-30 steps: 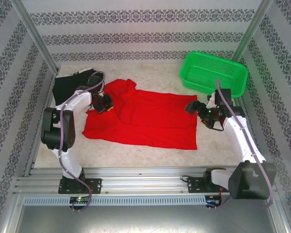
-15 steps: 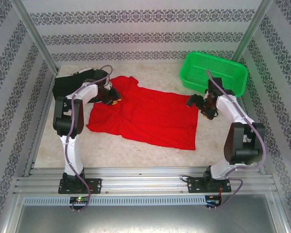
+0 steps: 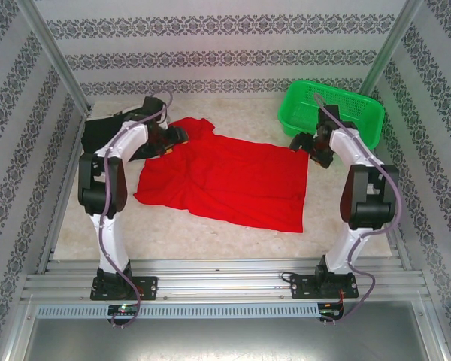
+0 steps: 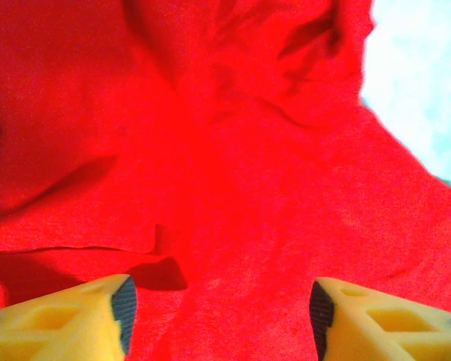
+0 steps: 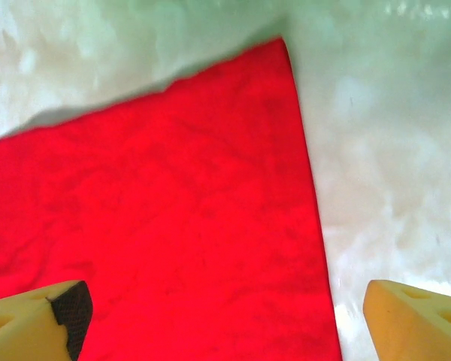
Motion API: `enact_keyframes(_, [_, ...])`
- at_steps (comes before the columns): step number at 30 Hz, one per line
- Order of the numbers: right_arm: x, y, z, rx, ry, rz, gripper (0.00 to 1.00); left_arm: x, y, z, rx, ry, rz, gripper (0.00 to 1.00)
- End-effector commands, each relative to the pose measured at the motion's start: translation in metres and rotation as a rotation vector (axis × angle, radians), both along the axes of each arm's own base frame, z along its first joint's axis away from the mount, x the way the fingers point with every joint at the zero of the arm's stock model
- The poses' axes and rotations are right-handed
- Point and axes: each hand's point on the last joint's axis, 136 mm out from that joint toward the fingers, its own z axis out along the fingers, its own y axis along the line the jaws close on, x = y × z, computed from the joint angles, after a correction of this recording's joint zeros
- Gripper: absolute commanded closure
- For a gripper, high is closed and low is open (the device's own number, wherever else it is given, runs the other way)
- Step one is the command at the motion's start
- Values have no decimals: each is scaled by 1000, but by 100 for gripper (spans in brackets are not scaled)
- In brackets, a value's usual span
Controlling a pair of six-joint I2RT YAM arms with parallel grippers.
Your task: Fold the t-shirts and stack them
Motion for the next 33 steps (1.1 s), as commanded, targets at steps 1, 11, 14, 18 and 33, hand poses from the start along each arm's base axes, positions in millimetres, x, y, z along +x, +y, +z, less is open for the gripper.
enact_keyframes(1, [12,-9,-14,-46,44,-11,11,-14,-3,24,8,-31,-21,28])
enact_keyframes(11, [55,-18,-36,-133,66,13,25,-115,32,-45,37,151,109,23])
enact_keyframes(14, [65,-18,-43,-167,80,37,28,-131,47,-66,51,181,163,24])
enact_keyframes(18, [70,-15,-52,-197,117,70,33,-152,68,-96,71,270,236,26])
enact_keyframes(33, [36,8,-45,-246,119,116,31,-288,123,-115,139,508,422,28])
